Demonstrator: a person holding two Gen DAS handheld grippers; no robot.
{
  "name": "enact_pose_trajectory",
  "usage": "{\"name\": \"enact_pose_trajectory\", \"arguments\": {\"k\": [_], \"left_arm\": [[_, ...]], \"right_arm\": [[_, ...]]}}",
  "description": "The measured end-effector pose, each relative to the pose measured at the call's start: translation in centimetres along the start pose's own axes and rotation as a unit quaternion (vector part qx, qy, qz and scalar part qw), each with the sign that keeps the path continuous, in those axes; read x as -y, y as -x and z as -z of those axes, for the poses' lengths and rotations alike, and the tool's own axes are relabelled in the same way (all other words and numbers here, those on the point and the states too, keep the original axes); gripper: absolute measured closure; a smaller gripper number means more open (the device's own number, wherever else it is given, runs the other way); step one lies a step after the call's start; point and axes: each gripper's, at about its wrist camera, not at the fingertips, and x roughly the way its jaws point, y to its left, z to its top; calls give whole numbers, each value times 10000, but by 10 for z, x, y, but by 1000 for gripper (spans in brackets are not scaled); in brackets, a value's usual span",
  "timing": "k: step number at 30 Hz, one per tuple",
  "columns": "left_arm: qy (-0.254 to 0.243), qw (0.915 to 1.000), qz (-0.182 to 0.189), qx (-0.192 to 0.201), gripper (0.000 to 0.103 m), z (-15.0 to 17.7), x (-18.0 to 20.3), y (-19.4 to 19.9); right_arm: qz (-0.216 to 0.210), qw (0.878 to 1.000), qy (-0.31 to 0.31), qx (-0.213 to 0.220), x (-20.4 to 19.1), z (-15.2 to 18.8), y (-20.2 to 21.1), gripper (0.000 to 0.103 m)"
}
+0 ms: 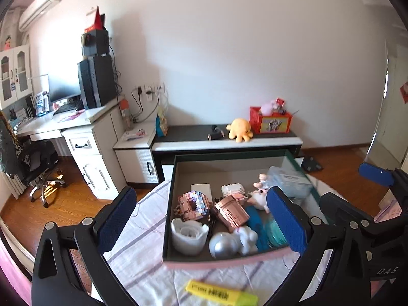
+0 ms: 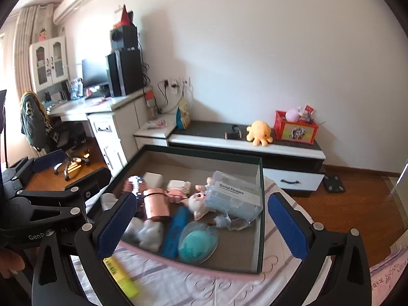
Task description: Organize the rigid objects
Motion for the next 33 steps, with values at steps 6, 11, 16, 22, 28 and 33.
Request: {"name": "enact_pose_trajectory", "arguments": {"k": [6,11,16,22,28,33], "left_arm": [[-75,9985,-117,529,0,25,-2,92],[-143,9959,-348,821,0,52,-2,159],[-44,9943,-390,993,0,72,-5,210],[37,9923,-369,1185,0,89,-5,253],[25,9903,-380,1335,0,98,0,283],[66,9894,-315,1418,0,100,3,298]], "right_arm": [[33,9982,2,595,-29,20,89,0],[46,9957,-22,926,-47,42,149,0],[81,9934,-31,1148,-64,62,198,0],[193,9902,-42,1385,-74,83,244,0],[266,9884,-30,1498,-81,95,274,0],[273,9864,-35,1623,-82,101,292,0]]}}
